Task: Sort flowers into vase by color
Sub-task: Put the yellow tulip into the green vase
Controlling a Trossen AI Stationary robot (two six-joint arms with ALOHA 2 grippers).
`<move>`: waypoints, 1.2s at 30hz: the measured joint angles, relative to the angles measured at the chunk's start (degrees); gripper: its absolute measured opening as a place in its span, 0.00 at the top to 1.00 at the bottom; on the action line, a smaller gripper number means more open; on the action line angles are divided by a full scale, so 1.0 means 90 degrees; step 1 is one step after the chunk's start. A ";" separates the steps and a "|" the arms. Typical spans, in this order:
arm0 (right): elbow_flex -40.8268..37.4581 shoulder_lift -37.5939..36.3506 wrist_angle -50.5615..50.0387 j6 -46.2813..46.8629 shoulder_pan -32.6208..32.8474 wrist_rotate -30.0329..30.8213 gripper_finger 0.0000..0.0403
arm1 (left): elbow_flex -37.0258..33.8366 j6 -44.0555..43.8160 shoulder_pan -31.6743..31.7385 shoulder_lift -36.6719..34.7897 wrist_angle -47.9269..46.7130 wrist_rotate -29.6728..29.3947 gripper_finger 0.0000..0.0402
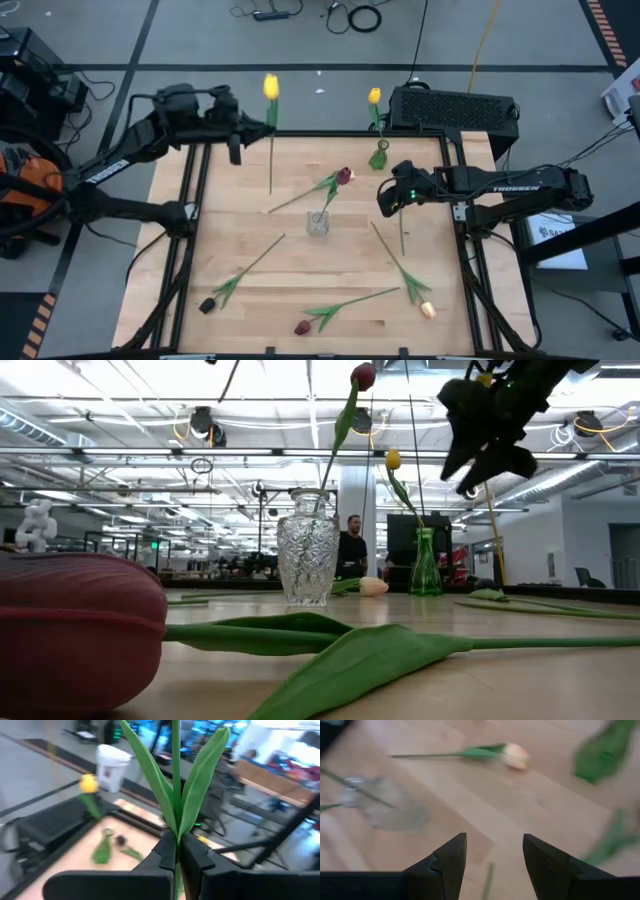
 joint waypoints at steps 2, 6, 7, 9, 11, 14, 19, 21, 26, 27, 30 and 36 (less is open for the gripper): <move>-0.0002 -0.0074 0.0380 -0.0292 0.0052 -0.0166 0.54 | -0.0005 0.0022 -0.0325 0.0101 0.0073 -0.0018 0.97; -0.0002 -0.0439 0.1210 -0.0956 0.0187 -0.0441 0.54 | -0.0007 0.0042 -0.0973 0.0438 0.0453 -0.0141 0.97; -0.0002 -0.0576 0.1378 -0.1084 0.0228 -0.0459 0.54 | -0.0007 0.0042 -0.1117 0.0542 0.0605 -0.0152 0.98; -0.0002 -0.0889 0.1623 -0.1325 0.0317 -0.0460 0.54 | -0.0007 0.0043 -0.1384 0.0752 0.0926 -0.0258 0.98; -0.0002 -0.1224 0.1850 -0.1553 0.0416 -0.0458 0.54 | -0.0007 0.0044 -0.1598 0.0973 0.1207 -0.0390 0.98; -0.0002 -0.1690 0.2132 -0.1862 0.0572 -0.0460 0.54 | -0.0007 0.0040 -0.1862 0.1322 0.1646 -0.0436 0.98; 0.0000 -0.2094 0.2958 -0.2429 0.0759 -0.0459 0.54 | -0.0010 -0.0127 -0.2210 0.1904 0.2655 -0.0456 0.98; 0.0000 -0.2083 0.3350 -0.2647 0.0804 -0.0489 0.54 | -0.0010 -0.0131 -0.2313 0.2124 0.3091 -0.0461 0.98; 0.0000 -0.1781 0.4058 -0.2913 0.0824 -0.1091 0.54 | -0.0007 -0.0457 -0.2455 0.2579 0.3862 -0.0686 0.98; 0.0000 -0.1710 0.4220 -0.2914 0.0824 -0.1148 0.54 | -0.0007 -0.0461 -0.2473 0.2657 0.3923 -0.0724 0.98; 0.0000 -0.1530 0.4690 -0.2958 0.0822 -0.1168 0.54 | -0.0007 -0.0462 -0.2558 0.2855 0.3984 -0.0812 0.98; 0.0000 -0.1254 0.5000 -0.3134 0.0821 -0.1081 0.54 | -0.0007 -0.0456 -0.2734 0.3088 0.4089 -0.1011 0.98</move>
